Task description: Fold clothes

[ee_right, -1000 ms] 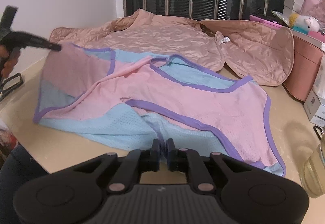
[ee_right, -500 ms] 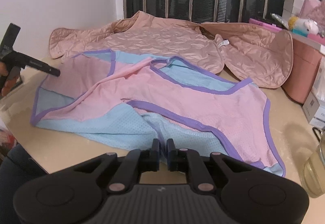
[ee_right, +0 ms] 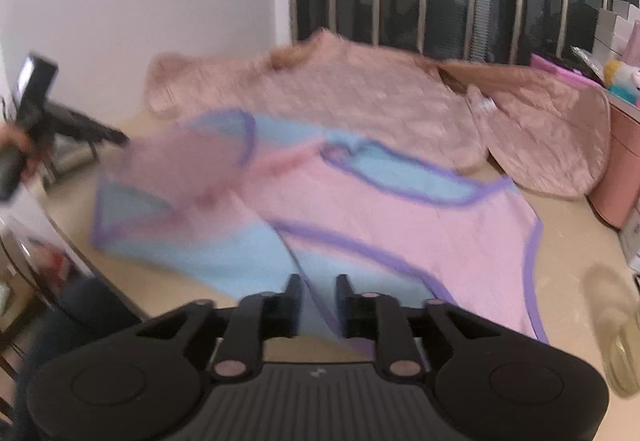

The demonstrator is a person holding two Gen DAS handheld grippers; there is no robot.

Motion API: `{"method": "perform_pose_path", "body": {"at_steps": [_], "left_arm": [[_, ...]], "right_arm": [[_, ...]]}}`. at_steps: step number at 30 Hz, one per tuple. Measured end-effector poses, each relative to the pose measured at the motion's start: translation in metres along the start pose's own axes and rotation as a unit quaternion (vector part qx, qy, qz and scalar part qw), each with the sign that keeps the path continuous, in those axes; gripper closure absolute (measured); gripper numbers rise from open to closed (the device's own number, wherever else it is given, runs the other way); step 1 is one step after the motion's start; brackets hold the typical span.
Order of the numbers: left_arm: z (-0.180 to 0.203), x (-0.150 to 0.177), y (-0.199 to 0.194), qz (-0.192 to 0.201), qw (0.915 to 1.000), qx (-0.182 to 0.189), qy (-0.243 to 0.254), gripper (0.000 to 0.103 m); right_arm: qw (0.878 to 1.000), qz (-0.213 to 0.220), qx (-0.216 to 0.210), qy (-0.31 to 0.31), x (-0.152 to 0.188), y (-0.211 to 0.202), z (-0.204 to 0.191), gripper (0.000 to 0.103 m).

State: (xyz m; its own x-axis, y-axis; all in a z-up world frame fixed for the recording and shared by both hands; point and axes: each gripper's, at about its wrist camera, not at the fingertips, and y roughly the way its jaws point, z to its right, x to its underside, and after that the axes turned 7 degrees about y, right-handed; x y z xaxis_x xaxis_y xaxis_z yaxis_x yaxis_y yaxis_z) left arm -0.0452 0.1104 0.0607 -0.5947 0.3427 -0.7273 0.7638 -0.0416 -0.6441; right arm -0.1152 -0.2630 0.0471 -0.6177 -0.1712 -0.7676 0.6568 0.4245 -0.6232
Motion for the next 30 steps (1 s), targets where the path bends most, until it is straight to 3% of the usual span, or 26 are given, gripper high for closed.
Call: {"method": "perform_pose_path", "body": {"at_steps": [1, 3, 6, 10, 11, 12, 13, 18, 19, 21, 26, 30], "left_arm": [[0.011, -0.004, -0.005, 0.012, 0.9996, 0.026, 0.003, 0.071], [0.044, -0.006, -0.011, 0.021, 0.9954, 0.089, 0.029, 0.071], [0.083, -0.001, -0.016, 0.014, 0.9861, 0.153, 0.062, 0.071], [0.107, 0.018, -0.025, -0.001, 0.9773, 0.195, 0.082, 0.072], [0.11, 0.022, -0.026, -0.005, 0.978, 0.189, 0.088, 0.08], [0.111, 0.025, -0.024, -0.008, 0.9791, 0.181, 0.092, 0.085], [0.112, 0.029, -0.024, -0.011, 0.9799, 0.174, 0.097, 0.095], [0.104, 0.035, -0.029, -0.012, 0.983, 0.165, 0.079, 0.096], [0.102, 0.035, -0.03, -0.01, 0.9831, 0.169, 0.07, 0.095], [0.097, 0.035, -0.032, -0.007, 0.9842, 0.166, 0.062, 0.09], [0.097, 0.04, -0.03, -0.011, 0.985, 0.159, 0.067, 0.088], [0.098, 0.043, -0.029, -0.011, 0.9856, 0.155, 0.066, 0.092]], "right_arm": [[1.0, 0.002, -0.001, -0.001, -0.004, 0.007, -0.002, 0.066], [1.0, 0.007, -0.002, -0.002, -0.013, 0.02, -0.005, 0.066], [1.0, 0.0, -0.013, 0.004, -0.021, 0.041, -0.011, 0.066], [0.999, -0.02, -0.027, 0.012, -0.021, 0.058, -0.021, 0.069], [0.999, -0.024, -0.033, 0.014, -0.016, 0.057, -0.024, 0.073], [0.999, -0.029, -0.034, 0.01, -0.012, 0.057, -0.028, 0.092], [0.999, -0.028, -0.034, 0.002, -0.008, 0.052, -0.033, 0.099], [0.998, -0.033, -0.046, -0.038, 0.011, 0.028, -0.055, 0.093], [0.997, -0.038, -0.056, -0.046, 0.013, 0.024, -0.058, 0.081], [0.998, -0.017, -0.05, -0.03, 0.011, 0.017, -0.052, 0.071], [0.998, 0.011, -0.003, 0.058, -0.006, 0.028, -0.017, 0.076], [0.998, -0.002, -0.011, 0.068, -0.014, 0.058, -0.022, 0.076]]}}
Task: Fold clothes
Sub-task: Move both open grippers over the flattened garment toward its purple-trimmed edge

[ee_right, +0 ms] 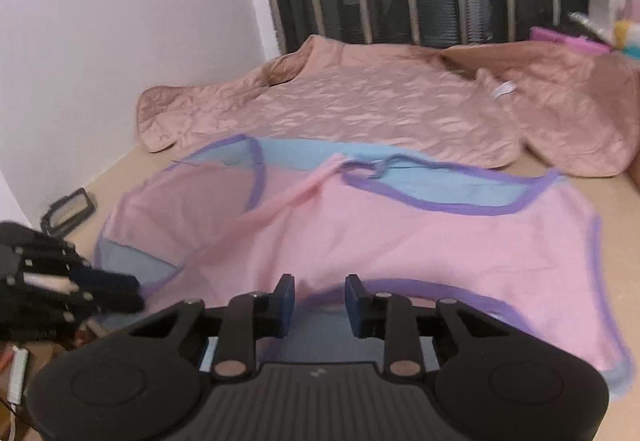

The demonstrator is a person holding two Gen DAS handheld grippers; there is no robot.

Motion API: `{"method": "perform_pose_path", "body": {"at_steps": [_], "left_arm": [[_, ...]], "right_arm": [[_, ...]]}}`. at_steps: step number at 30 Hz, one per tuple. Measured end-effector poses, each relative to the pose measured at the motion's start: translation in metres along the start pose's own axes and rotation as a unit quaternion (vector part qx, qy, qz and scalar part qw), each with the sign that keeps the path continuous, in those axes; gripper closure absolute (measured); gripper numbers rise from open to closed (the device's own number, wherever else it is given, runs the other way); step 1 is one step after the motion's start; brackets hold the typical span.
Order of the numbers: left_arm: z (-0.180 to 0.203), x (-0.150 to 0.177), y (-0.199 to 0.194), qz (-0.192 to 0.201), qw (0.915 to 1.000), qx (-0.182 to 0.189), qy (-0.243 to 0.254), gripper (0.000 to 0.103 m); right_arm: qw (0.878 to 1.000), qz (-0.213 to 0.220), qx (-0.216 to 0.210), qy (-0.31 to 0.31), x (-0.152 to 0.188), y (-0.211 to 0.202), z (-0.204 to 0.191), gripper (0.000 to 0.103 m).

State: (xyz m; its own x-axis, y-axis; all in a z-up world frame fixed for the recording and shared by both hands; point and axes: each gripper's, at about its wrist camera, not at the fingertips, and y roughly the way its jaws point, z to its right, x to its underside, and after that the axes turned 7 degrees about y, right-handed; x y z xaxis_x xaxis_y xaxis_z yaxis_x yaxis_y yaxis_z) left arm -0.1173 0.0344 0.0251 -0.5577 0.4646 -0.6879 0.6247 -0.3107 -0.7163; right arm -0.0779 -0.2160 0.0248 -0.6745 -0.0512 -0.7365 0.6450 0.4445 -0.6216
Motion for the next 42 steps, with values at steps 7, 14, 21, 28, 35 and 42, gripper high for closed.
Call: {"method": "perform_pose_path", "body": {"at_steps": [7, 14, 21, 28, 35, 42], "left_arm": [[-0.005, 0.001, 0.001, -0.002, 0.9999, 0.005, -0.013, 0.092], [-0.013, -0.009, -0.009, 0.021, 0.9995, 0.01, -0.02, 0.086], [-0.008, -0.033, 0.012, 0.025, 0.9995, 0.017, -0.008, 0.086], [-0.005, -0.031, 0.029, 0.007, 0.9995, 0.029, -0.012, 0.086], [-0.01, -0.029, 0.028, 0.01, 0.9994, 0.026, -0.02, 0.082], [-0.011, -0.015, 0.021, 0.007, 0.9997, 0.02, -0.016, 0.082]], "right_arm": [[0.998, 0.028, 0.06, 0.012, 0.008, -0.001, 0.008, 0.103], [0.997, 0.055, 0.059, -0.005, -0.008, -0.005, 0.013, 0.07], [0.997, -0.001, 0.053, -0.063, -0.072, 0.067, 0.017, 0.069], [0.995, -0.024, 0.065, -0.065, -0.08, 0.082, 0.034, 0.1], [0.996, 0.011, 0.078, -0.052, -0.075, 0.063, 0.037, 0.072], [0.998, -0.01, 0.059, -0.031, -0.039, 0.048, 0.039, 0.098]]}}
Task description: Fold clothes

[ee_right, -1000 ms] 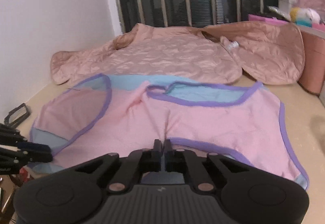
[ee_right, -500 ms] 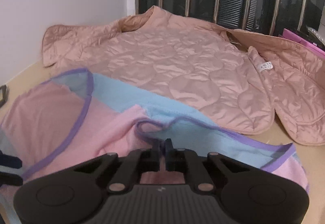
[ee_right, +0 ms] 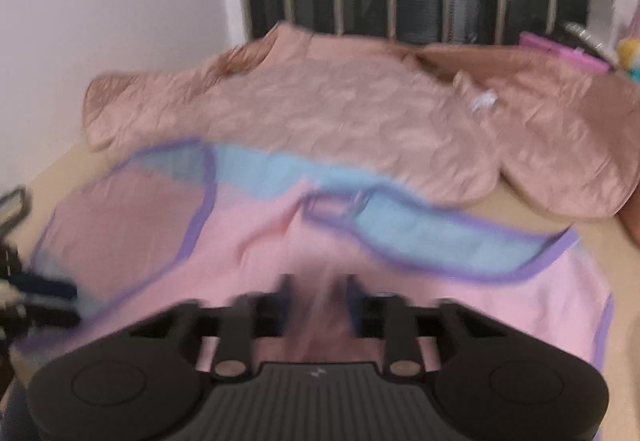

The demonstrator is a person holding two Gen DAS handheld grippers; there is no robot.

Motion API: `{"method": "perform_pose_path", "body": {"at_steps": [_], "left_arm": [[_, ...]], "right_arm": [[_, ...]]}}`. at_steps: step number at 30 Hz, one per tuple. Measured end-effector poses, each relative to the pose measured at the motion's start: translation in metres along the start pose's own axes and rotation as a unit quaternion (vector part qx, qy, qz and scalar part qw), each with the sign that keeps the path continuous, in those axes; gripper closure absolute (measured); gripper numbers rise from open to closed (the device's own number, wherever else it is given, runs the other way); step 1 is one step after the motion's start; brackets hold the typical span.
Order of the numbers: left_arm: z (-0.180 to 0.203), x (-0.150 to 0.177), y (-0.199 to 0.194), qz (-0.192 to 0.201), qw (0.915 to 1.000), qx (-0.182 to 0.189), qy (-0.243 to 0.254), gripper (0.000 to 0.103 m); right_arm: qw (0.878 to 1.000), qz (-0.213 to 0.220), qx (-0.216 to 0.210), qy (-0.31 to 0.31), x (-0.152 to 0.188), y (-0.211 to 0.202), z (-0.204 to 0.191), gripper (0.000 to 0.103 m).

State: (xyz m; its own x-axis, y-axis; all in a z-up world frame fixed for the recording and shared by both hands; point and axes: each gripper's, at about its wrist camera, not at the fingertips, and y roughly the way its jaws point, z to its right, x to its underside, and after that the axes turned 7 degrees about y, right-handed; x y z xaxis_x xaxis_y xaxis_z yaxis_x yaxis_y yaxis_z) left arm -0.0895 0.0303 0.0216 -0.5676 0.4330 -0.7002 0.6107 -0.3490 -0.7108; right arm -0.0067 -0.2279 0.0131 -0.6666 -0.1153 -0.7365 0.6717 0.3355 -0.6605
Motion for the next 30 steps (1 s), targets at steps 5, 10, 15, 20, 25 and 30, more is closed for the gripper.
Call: {"method": "perform_pose_path", "body": {"at_steps": [5, 10, 15, 20, 25, 30], "left_arm": [[0.003, 0.008, -0.009, 0.002, 1.0, -0.002, -0.003, 0.082], [-0.001, 0.001, -0.018, 0.006, 1.0, -0.003, -0.004, 0.079], [-0.01, -0.025, -0.016, 0.028, 0.9996, -0.009, -0.001, 0.072], [-0.003, -0.018, 0.0, 0.0, 1.0, -0.004, 0.008, 0.072], [-0.001, -0.006, -0.001, -0.007, 1.0, 0.003, -0.001, 0.072], [-0.008, -0.002, -0.015, 0.002, 0.9999, -0.014, -0.002, 0.072]], "right_arm": [[0.998, 0.038, 0.049, 0.032, 0.002, -0.027, 0.014, 0.103], [0.997, 0.025, 0.059, 0.04, 0.007, -0.032, 0.022, 0.077], [0.997, 0.046, 0.038, 0.038, -0.02, -0.017, 0.017, 0.058], [0.997, 0.014, 0.053, 0.06, -0.034, 0.014, 0.026, 0.101], [0.988, 0.036, 0.085, 0.124, -0.015, 0.0, 0.05, 0.097], [0.989, 0.073, 0.075, 0.107, -0.007, -0.026, 0.042, 0.066]]}}
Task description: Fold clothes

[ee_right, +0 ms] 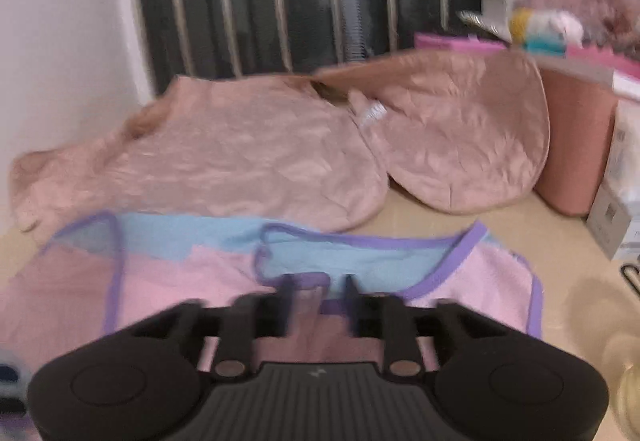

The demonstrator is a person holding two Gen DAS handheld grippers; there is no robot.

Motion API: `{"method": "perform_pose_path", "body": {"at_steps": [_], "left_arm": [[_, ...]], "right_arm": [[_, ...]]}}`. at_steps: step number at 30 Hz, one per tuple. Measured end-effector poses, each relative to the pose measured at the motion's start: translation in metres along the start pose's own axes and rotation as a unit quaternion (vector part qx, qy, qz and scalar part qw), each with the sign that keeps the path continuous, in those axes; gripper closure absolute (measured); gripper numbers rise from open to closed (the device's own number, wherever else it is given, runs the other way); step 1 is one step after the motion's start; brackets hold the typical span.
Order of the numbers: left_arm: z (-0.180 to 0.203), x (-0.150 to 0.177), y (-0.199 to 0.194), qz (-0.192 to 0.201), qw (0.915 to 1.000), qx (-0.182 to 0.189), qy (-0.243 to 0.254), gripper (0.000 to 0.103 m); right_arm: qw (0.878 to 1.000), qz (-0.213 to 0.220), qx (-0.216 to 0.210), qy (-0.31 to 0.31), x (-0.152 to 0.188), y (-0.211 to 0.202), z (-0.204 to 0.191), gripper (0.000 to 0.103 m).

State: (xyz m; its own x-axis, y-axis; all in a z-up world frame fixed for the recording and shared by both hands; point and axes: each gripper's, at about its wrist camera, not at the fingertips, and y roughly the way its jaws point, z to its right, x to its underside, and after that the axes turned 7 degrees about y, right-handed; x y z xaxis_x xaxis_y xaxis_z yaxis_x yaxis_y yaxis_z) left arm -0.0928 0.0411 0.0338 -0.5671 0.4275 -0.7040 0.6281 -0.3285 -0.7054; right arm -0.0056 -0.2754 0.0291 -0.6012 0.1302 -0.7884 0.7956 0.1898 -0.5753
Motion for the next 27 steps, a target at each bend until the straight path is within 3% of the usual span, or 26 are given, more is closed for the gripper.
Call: {"method": "perform_pose_path", "body": {"at_steps": [6, 10, 11, 12, 17, 20, 22, 24, 26, 27], "left_arm": [[0.002, 0.003, -0.013, 0.018, 0.9993, 0.029, -0.017, 0.071], [0.013, 0.002, -0.009, 0.017, 0.9993, 0.033, -0.004, 0.071], [0.016, 0.002, -0.008, 0.015, 0.9993, 0.033, -0.002, 0.071], [0.017, 0.004, -0.007, 0.013, 0.9994, 0.033, -0.003, 0.071], [0.018, 0.011, -0.004, 0.003, 0.9994, 0.033, -0.008, 0.071], [0.019, 0.01, -0.005, 0.006, 0.9995, 0.032, -0.007, 0.071], [0.019, 0.009, -0.006, 0.01, 0.9995, 0.031, -0.004, 0.071], [0.02, 0.008, -0.005, 0.007, 0.9995, 0.03, -0.002, 0.071], [0.018, 0.009, -0.002, 0.002, 0.9998, 0.021, 0.001, 0.071], [0.018, 0.01, -0.001, -0.001, 0.9999, 0.017, 0.002, 0.071]], "right_arm": [[0.998, -0.035, -0.058, -0.017, 0.032, -0.039, 0.001, 0.068], [0.998, -0.035, -0.049, -0.034, 0.049, -0.035, -0.009, 0.07], [0.997, -0.039, -0.048, -0.043, 0.049, -0.034, -0.012, 0.076], [0.997, -0.042, -0.048, -0.052, 0.05, -0.034, -0.016, 0.103], [0.998, -0.032, -0.053, -0.004, 0.042, -0.052, 0.005, 0.099], [0.998, -0.035, -0.056, 0.019, 0.044, -0.057, 0.019, 0.089], [0.997, -0.026, -0.067, 0.031, 0.045, -0.061, 0.023, 0.066], [0.997, -0.02, -0.07, 0.037, 0.046, -0.061, 0.023, 0.065], [0.996, -0.033, -0.076, 0.03, 0.046, -0.055, 0.019, 0.072], [0.997, -0.038, -0.069, 0.015, 0.048, -0.053, 0.015, 0.1]]}}
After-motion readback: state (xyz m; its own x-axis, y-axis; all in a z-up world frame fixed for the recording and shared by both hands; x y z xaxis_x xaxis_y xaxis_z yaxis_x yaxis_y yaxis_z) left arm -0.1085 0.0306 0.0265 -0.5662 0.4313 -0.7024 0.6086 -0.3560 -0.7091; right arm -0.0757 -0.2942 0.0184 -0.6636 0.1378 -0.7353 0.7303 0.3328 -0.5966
